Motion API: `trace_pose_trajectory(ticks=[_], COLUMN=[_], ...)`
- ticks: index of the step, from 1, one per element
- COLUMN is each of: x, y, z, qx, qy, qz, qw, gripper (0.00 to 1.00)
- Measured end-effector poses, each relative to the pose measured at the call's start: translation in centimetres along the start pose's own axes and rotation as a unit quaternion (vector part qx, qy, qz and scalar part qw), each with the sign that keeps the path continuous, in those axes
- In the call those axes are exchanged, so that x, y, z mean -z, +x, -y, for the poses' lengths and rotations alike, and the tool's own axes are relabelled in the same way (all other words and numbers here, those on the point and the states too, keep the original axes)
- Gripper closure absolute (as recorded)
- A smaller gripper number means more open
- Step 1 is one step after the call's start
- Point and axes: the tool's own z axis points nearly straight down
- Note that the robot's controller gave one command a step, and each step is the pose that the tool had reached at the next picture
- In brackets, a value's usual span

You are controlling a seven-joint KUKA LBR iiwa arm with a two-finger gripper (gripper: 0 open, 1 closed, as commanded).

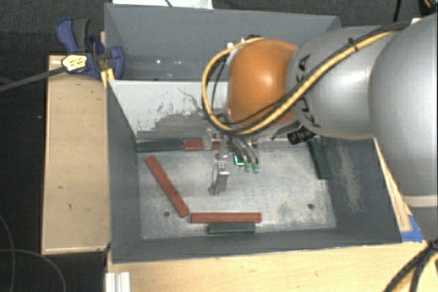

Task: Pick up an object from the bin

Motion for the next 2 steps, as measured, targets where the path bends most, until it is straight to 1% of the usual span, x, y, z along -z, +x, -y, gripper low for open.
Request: trace_pose_trajectory(ticks=[1,2], x=[-6.27,-6.0], y=[8.13,8.21], z=[0.79,0.76], qx=[0.012,0.01], qy=[-0.002,-0.001], qz=[0.0089,0.0031], qw=[0.9999,0.9999], gripper=[0.0,1.0])
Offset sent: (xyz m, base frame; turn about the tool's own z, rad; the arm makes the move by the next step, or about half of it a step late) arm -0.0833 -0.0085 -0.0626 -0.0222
